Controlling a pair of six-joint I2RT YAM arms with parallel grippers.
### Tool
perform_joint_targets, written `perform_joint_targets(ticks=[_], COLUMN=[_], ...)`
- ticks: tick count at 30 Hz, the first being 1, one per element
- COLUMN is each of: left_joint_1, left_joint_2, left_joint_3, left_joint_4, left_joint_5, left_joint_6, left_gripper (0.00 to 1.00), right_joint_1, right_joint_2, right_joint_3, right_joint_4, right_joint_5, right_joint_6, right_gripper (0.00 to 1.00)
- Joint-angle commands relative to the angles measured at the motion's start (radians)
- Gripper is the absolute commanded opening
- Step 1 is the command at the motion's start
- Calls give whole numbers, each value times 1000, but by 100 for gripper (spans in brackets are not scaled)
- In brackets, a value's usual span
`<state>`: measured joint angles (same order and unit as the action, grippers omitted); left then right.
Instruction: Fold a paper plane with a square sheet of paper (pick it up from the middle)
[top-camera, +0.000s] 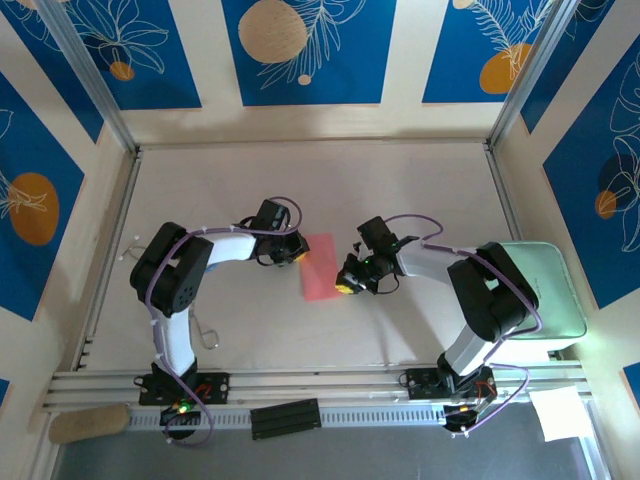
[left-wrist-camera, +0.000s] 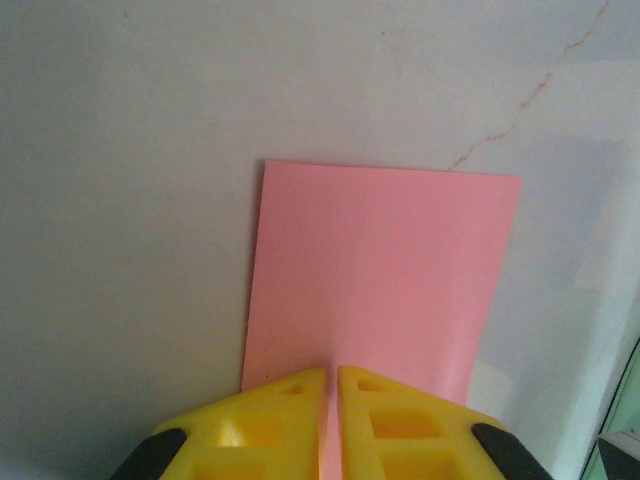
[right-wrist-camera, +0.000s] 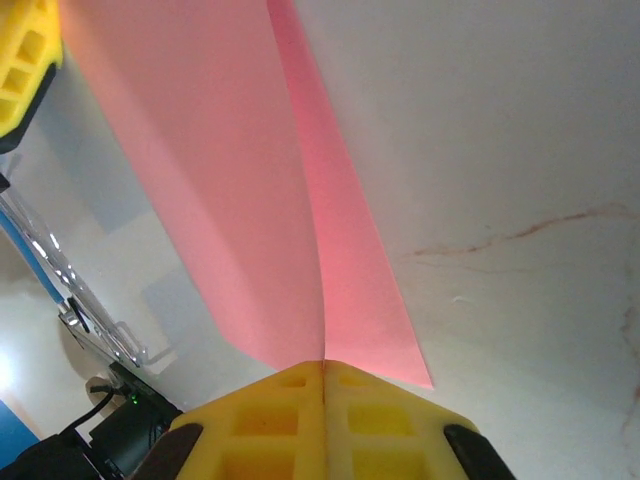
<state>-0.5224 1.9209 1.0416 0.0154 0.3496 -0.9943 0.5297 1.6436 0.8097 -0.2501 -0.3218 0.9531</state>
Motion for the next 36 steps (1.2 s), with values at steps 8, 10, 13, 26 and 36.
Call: perform_joint_targets(ticks=[8,10,13,26,36], left_joint_1=[-6,-6,-7,-5,-7], left_joint_2=[36,36,38,33,36], left_joint_3=[-25,-26,-24,-22,-26], left_joint_4=[-52,-54,-54,-56,-54], left_joint_5=[-21,-20,-20,-10,-9], left_joint_6=[5,6,7,14,15], left_gripper=[14,14,14,14,13], right_joint_1=[16,24,36,82,87], right_joint_2=[22,43,82,221,254], right_joint_3=[96,121,162,268,255], right_joint_4=[-15,-11,1,24,91], right_joint_5=[-52,-60,-62,-44,10], right_joint_6=[-43,-45,-46,-47,5], right_gripper=[3,3,3,2,2])
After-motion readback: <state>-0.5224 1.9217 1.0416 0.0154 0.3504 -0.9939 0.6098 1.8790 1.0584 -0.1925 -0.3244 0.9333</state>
